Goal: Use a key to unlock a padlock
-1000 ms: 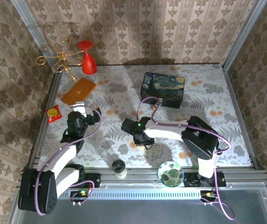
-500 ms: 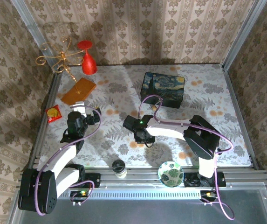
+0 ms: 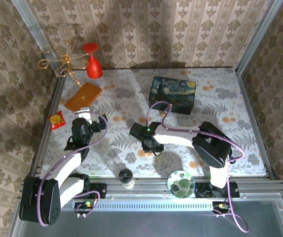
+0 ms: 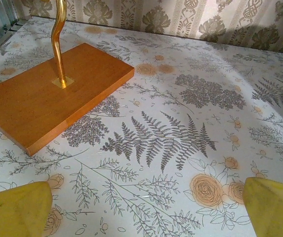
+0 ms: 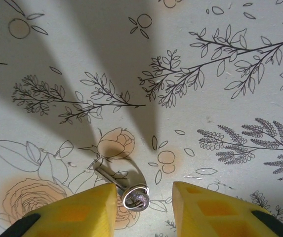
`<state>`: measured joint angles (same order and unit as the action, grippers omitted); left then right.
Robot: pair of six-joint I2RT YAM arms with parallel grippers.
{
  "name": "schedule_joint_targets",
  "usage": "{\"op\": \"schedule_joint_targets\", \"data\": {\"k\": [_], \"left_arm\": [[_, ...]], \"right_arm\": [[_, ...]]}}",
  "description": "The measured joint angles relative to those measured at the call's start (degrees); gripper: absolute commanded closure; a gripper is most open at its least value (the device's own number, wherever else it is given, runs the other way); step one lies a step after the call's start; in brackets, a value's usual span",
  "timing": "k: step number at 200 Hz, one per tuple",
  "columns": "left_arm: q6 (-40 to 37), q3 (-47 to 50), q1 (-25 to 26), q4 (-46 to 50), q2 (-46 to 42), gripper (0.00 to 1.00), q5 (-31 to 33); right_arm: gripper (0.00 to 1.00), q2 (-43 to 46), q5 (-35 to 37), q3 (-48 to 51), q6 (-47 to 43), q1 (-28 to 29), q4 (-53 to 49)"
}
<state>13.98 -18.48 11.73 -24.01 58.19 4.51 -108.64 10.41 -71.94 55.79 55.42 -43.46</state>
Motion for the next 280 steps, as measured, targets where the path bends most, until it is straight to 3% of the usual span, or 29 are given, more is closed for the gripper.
{"op": "schedule_joint_targets", "data": {"k": [280], "left_arm": [[1.0,0.5,0.0,-0.9,0.3,0.00,0.0]], "right_arm": [[0.82,-0.5,1.4,0.4,1.5,1.1,-1.4]]}}
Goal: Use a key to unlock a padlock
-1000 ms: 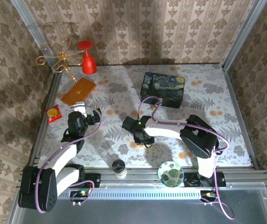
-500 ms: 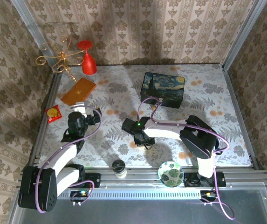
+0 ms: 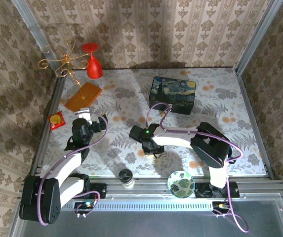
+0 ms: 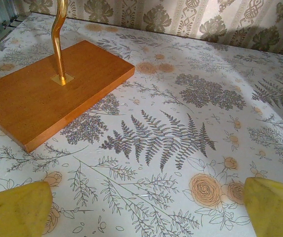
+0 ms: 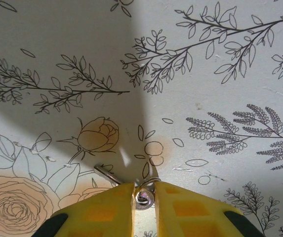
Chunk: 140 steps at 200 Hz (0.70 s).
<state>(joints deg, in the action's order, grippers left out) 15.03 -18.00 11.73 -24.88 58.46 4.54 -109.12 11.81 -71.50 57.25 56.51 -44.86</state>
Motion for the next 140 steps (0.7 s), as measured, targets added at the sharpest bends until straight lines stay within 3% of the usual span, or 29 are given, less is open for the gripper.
{"op": "schedule_joint_targets", "data": {"k": [140], "left_arm": [[0.0,0.0,0.0,-0.4,1.0,0.00,0.0]], "right_arm": [[1.00,0.7,4.3,-0.5,-3.5,-1.6,-0.3]]}}
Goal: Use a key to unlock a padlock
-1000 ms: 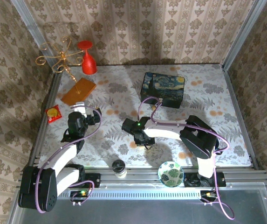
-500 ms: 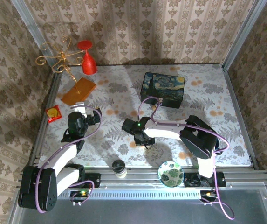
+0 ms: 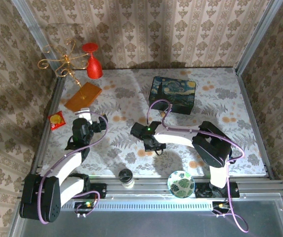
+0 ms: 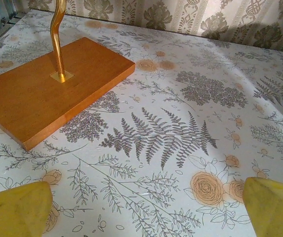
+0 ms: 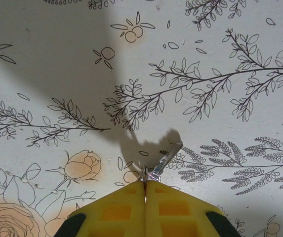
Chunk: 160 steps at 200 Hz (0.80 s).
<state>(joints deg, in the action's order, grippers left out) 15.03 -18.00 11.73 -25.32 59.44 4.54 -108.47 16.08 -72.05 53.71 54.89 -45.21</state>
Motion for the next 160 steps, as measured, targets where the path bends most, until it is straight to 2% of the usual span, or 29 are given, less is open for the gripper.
{"op": "schedule_joint_targets", "data": {"k": [73,116,160], "left_arm": [[-0.1,-1.0,0.2,0.9,0.2,0.00,-0.9],[-1.1,-2.4,0.7,2.7,0.7,0.00,-5.0],[-4.8,-2.6,5.6,1.1,0.7,0.00,-11.7]], "right_arm": [[1.00,3.6,0.5,-0.4,-3.3,-0.9,0.5],[1.00,11.0,-0.2,0.3,-5.4,-2.6,4.8],[1.00,15.6,-3.8,0.6,-6.1,-4.6,8.2]]}}
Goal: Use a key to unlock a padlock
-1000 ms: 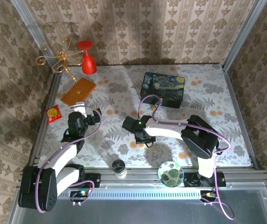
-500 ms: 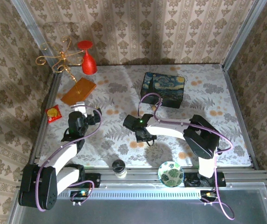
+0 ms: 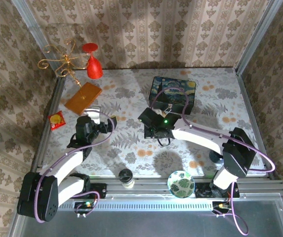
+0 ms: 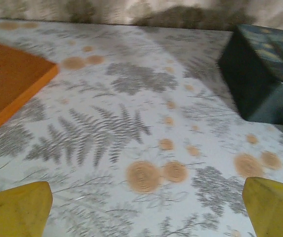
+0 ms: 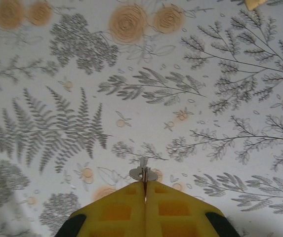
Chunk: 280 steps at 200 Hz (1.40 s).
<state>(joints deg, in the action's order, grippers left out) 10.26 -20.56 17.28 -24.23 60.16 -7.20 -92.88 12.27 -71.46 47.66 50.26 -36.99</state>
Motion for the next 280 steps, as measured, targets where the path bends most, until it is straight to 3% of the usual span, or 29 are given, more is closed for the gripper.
{"op": "schedule_joint_targets", "data": {"k": [54,91,157,205,280], "left_arm": [[-5.6,0.2,8.3,-7.9,0.3,0.02,-9.6],[-8.4,0.1,12.7,-11.6,2.8,0.11,-15.1],[-8.7,-0.9,12.6,-18.2,6.7,0.12,-26.1],[-9.6,-3.6,11.4,-23.0,9.1,0.13,-36.3],[-7.9,-4.9,9.6,-35.9,18.2,0.37,-44.0]], "right_arm": [[1.00,4.0,-9.0,2.0,0.0,-4.5,5.3],[1.00,6.8,-15.3,2.5,0.0,-7.5,9.0],[1.00,15.3,-24.9,8.5,0.0,-13.3,17.4],[1.00,18.8,-29.8,9.8,0.1,-14.5,22.7],[1.00,18.9,-35.0,10.6,1.2,-14.5,28.3]]}}
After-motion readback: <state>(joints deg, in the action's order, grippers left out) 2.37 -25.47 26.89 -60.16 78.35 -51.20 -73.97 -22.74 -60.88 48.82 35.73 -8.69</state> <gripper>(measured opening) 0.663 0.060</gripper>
